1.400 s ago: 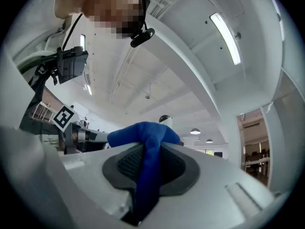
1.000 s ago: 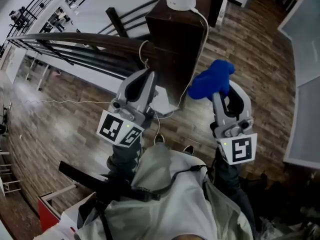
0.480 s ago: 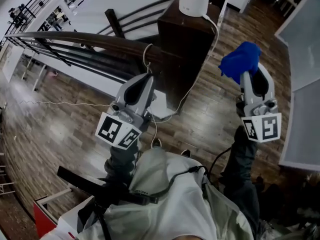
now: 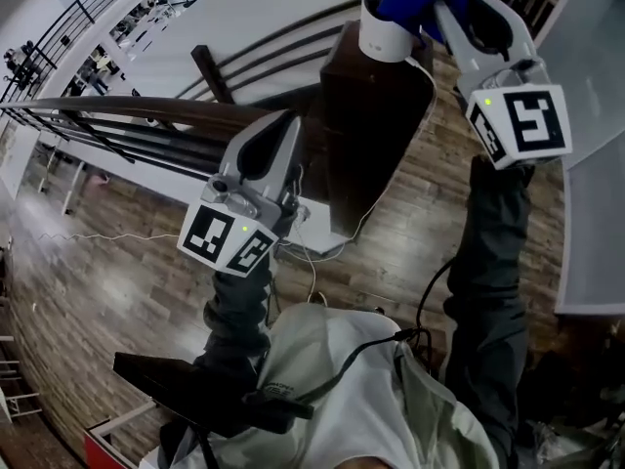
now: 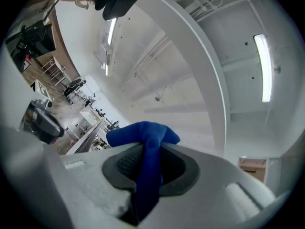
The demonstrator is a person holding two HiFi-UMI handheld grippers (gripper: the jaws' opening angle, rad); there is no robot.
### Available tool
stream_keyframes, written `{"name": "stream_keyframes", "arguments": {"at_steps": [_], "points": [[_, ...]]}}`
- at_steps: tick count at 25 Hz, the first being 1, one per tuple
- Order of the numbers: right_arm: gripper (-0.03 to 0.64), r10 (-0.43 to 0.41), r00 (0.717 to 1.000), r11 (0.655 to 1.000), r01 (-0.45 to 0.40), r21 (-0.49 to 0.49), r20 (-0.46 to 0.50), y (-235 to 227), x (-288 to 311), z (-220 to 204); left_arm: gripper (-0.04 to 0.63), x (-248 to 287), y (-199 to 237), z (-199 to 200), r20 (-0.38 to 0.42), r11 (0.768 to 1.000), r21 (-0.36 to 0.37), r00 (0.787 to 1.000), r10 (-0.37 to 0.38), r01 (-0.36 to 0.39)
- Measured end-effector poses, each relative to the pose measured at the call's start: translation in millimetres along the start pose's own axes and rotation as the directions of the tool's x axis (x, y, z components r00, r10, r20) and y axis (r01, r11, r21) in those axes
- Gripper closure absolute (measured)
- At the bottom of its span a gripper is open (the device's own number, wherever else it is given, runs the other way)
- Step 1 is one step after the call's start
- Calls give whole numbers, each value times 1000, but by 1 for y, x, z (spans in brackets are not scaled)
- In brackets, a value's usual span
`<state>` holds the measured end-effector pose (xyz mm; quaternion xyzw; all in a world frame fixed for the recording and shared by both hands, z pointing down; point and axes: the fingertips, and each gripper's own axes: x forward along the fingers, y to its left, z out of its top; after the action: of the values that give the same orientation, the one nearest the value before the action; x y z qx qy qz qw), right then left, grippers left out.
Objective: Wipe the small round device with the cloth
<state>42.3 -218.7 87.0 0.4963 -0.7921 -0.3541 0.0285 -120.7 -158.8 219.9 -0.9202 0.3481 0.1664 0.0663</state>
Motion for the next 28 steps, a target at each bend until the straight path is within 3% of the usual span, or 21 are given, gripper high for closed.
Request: {"name": "stream_keyframes", "arguments": {"at_steps": [5,10,14,18,21,24,28], "points": [[543,5,997,999,-7,-32,-75,28,-2,-25,592,23,20,11,8,999,29,999,-37,37],[543,131,970,980,-158,-123,-204,68,-22,-55,592,50,26,26,31,997,66,999,-36,34],[543,182,969,967,-208,-149,-167,69,-30,-43,588,69,24,33,44,996,87,999,-14,10],[543,124,985,990,-131,-56,-121,18,-25,-28,575,83,20,38,53,993,115,999,8,-14],[543,123,991,992,-123,3,-52,-12,-12,-20,575,93,15,39,54,992,124,999,9,-16],[543,178,984,981,-178,80,-1,-3,-5,-28,575,99,10,38,47,992,122,999,13,-18],[543,235,972,964,-231,133,-8,27,-16,-60,575,106,4,29,29,992,125,1000,6,-10]]}}
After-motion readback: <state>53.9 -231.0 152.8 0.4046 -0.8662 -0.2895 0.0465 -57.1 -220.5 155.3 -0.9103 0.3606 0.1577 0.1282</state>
